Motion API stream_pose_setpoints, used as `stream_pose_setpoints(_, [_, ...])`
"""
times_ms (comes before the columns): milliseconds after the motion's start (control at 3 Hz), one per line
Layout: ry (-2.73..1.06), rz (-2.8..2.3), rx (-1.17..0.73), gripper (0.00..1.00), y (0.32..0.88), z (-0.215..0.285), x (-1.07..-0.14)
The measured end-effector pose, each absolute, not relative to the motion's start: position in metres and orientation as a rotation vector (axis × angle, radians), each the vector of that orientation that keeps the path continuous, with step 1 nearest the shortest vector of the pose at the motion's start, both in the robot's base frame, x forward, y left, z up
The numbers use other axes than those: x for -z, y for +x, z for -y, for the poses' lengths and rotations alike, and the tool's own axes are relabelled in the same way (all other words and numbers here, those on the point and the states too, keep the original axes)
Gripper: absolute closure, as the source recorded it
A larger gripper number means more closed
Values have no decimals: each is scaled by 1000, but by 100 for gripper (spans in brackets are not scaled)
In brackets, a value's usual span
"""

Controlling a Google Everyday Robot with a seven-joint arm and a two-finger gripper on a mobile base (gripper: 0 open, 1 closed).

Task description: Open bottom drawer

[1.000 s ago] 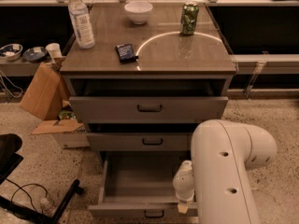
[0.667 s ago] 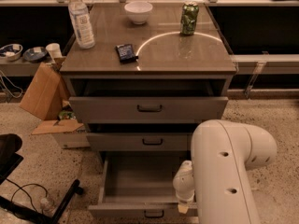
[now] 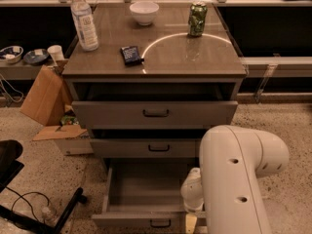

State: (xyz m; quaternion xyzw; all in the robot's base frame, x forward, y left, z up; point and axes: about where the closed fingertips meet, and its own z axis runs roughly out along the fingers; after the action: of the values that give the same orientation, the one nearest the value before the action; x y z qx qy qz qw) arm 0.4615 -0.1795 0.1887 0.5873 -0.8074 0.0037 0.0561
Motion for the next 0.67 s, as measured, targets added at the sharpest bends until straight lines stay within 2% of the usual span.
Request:
stream_pose_setpoints(333, [1782,2450,-11,0,461,180,-189])
stream_pose_setpoints(667, [1727,2413,26,13,428,195,-179])
